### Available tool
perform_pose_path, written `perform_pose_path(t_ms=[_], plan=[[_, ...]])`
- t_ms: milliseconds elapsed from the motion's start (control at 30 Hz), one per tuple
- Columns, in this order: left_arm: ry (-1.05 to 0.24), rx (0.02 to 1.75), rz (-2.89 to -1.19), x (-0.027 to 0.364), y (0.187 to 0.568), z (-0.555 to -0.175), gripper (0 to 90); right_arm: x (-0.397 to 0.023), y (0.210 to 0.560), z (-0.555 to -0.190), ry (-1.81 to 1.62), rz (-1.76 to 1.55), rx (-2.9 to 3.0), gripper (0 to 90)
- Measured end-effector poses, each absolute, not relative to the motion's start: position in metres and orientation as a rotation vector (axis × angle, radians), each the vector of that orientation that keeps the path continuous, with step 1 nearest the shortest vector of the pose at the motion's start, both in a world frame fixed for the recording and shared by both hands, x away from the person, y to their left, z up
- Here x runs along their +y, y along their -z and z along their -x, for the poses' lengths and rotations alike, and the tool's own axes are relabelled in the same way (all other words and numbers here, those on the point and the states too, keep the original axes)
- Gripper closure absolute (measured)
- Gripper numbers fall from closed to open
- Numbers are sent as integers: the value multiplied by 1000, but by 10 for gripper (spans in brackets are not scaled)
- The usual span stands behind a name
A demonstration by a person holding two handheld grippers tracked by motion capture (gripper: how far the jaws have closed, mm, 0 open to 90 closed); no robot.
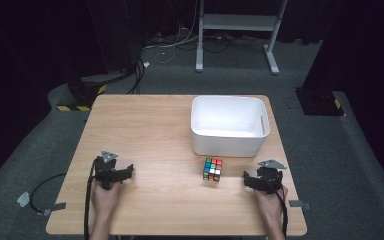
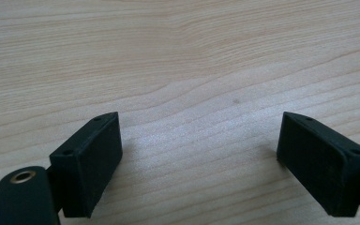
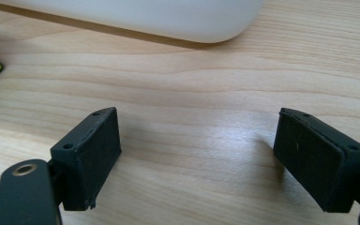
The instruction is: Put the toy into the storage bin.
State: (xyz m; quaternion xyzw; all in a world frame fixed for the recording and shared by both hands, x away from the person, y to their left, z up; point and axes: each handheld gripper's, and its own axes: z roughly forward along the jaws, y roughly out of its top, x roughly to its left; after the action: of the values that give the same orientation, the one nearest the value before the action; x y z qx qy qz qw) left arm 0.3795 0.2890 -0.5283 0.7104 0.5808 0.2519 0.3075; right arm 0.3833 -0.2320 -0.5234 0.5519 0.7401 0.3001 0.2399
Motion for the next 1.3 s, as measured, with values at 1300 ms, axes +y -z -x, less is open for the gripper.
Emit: perform_pose_path(t_ms=[1300], plan=[[-666, 1536, -1880, 289, 528, -380, 144, -216, 520, -345, -923, -1434, 2061, 163]])
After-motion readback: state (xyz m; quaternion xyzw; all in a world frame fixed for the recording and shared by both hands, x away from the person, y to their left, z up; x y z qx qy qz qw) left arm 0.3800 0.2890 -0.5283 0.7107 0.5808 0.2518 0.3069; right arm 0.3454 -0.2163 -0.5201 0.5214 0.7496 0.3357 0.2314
